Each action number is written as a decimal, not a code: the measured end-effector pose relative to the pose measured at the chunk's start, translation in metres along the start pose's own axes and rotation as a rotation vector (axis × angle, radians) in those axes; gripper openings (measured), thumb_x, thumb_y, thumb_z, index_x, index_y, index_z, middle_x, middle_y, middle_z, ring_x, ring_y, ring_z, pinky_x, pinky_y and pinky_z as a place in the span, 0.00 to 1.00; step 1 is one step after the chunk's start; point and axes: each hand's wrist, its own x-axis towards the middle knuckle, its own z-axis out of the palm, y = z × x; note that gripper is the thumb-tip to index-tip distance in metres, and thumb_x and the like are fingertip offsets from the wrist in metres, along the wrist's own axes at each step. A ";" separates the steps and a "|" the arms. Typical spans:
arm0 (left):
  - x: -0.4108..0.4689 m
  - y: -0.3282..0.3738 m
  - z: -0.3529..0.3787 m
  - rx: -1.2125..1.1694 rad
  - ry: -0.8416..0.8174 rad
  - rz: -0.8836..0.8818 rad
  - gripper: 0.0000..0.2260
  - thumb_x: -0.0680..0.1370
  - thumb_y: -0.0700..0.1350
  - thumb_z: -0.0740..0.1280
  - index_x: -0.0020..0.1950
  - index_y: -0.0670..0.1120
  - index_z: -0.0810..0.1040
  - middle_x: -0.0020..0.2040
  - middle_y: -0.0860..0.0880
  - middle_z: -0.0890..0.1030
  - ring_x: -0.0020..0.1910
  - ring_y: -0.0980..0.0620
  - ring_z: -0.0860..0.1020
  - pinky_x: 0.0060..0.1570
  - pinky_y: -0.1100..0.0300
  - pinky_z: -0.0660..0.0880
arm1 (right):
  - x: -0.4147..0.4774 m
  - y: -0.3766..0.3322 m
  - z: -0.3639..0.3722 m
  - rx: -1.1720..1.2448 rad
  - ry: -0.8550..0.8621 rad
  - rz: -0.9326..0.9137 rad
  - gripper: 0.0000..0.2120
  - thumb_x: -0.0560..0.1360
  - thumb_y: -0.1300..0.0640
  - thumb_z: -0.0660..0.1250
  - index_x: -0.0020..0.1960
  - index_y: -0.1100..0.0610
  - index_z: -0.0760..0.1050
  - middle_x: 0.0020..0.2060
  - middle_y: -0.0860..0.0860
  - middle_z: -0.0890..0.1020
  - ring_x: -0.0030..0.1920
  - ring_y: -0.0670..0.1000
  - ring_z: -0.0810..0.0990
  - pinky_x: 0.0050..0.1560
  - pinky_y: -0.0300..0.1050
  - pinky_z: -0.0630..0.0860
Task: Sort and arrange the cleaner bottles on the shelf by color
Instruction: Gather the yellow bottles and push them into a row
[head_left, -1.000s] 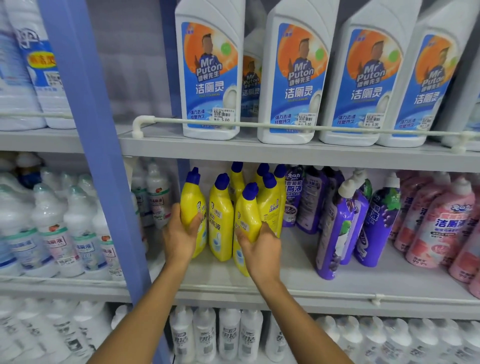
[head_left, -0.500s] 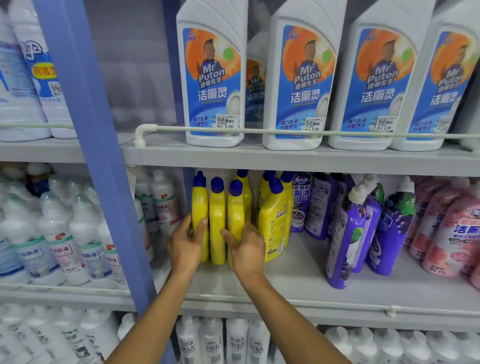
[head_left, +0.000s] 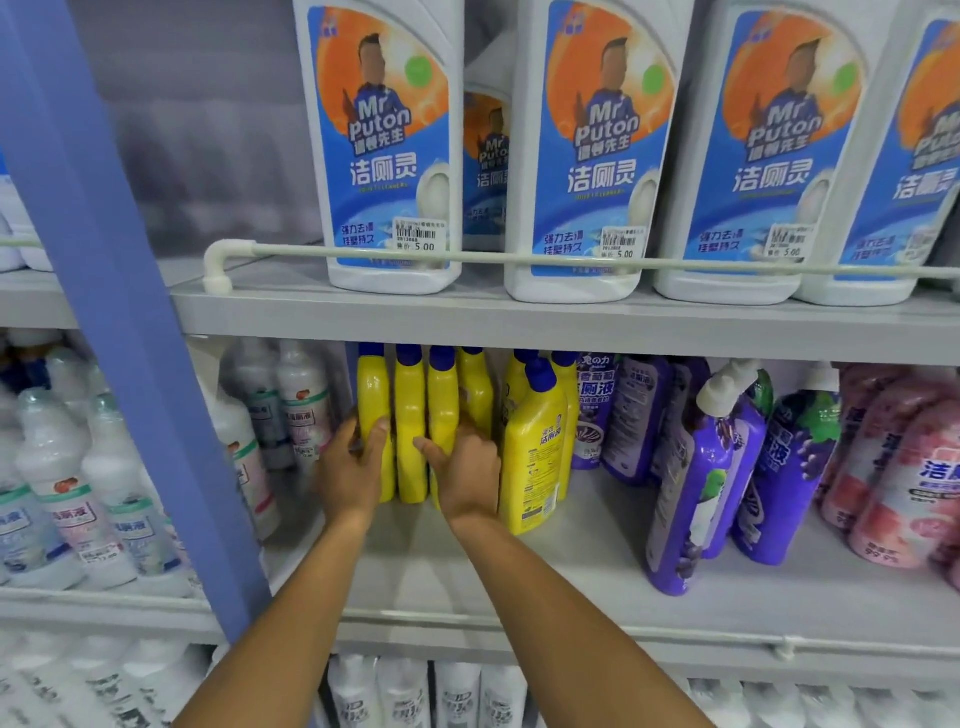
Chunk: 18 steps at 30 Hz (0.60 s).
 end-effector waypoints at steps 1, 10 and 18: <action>0.002 -0.002 0.000 -0.012 -0.002 0.007 0.15 0.81 0.55 0.68 0.63 0.47 0.82 0.49 0.47 0.85 0.47 0.49 0.81 0.43 0.66 0.71 | 0.002 0.000 0.001 -0.010 0.005 -0.001 0.28 0.77 0.35 0.67 0.61 0.60 0.76 0.56 0.59 0.83 0.56 0.62 0.82 0.52 0.54 0.75; 0.008 -0.007 -0.003 0.028 -0.037 0.020 0.19 0.79 0.61 0.66 0.63 0.51 0.82 0.52 0.48 0.86 0.50 0.48 0.83 0.50 0.54 0.76 | -0.014 0.002 -0.022 0.110 0.050 -0.115 0.25 0.77 0.45 0.72 0.68 0.57 0.75 0.61 0.56 0.82 0.60 0.59 0.81 0.60 0.53 0.78; 0.006 -0.009 -0.001 0.026 -0.046 0.029 0.14 0.82 0.54 0.67 0.64 0.49 0.82 0.53 0.47 0.86 0.50 0.47 0.82 0.48 0.57 0.72 | -0.023 0.038 -0.087 0.339 0.449 -0.039 0.38 0.73 0.47 0.77 0.76 0.59 0.65 0.69 0.52 0.73 0.70 0.51 0.71 0.71 0.47 0.70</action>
